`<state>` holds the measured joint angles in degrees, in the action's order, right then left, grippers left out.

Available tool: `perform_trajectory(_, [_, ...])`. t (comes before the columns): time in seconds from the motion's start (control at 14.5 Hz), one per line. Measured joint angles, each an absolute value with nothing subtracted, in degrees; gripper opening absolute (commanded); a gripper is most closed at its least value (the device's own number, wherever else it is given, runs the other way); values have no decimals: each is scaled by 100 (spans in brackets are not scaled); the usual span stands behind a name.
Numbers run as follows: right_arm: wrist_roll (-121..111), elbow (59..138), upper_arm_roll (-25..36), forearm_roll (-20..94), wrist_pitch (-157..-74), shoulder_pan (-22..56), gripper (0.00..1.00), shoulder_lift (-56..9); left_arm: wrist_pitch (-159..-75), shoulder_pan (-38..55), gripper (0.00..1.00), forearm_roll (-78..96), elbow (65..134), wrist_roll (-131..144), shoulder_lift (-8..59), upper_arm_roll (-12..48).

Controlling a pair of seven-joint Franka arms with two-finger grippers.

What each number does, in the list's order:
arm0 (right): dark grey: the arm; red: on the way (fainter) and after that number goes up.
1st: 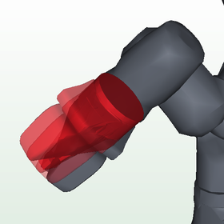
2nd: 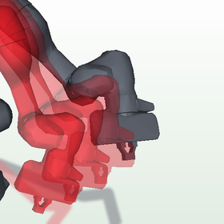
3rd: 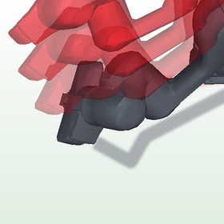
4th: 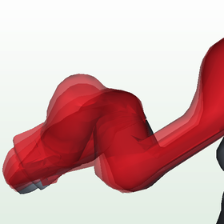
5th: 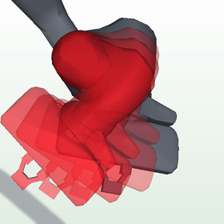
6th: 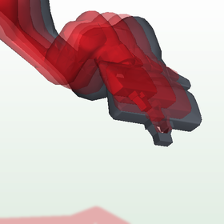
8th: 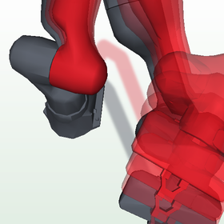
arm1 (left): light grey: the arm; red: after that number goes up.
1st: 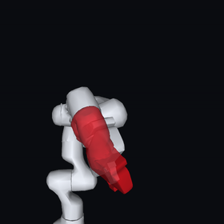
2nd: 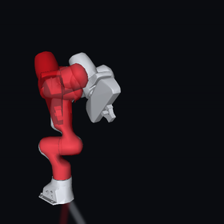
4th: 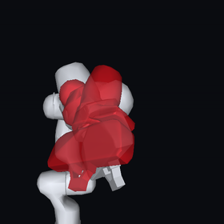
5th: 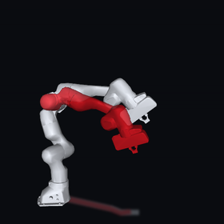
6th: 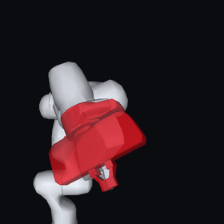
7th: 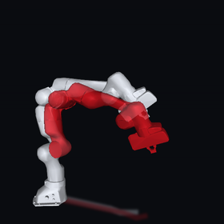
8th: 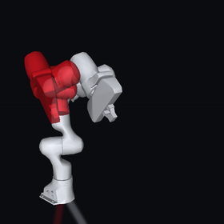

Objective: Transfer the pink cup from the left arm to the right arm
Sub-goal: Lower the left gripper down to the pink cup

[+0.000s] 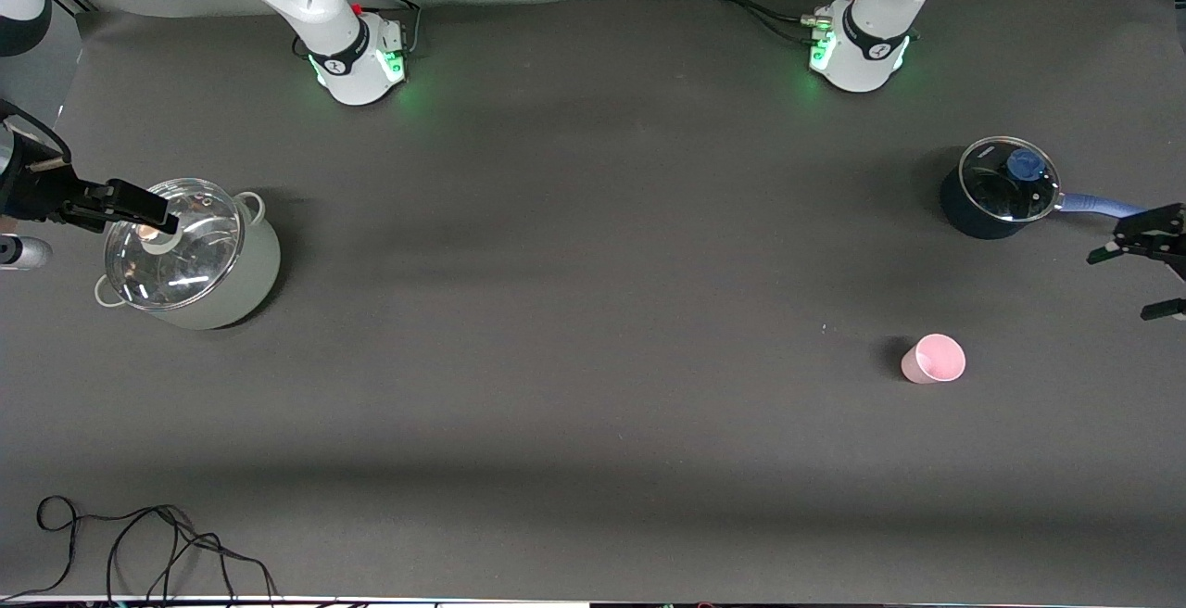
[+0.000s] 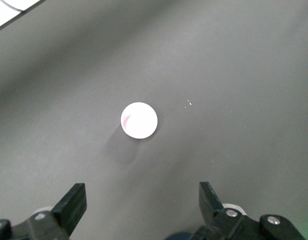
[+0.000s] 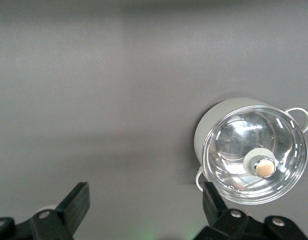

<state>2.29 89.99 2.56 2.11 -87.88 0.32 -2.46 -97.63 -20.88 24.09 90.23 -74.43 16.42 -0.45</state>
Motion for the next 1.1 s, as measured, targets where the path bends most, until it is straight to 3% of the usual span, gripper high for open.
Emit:
perform_trajectory(0.76, [166, 8993, 327, 213, -8771, 33, 100, -245, -9760, -3112, 100, 4519, 9058, -11662, 3538, -35])
perform_trajectory(1.1, [164, 8993, 360, 213, -8765, 32, 100, -245, -9832, -3344, 100, 5744, 9486, -13958, 4323, -34])
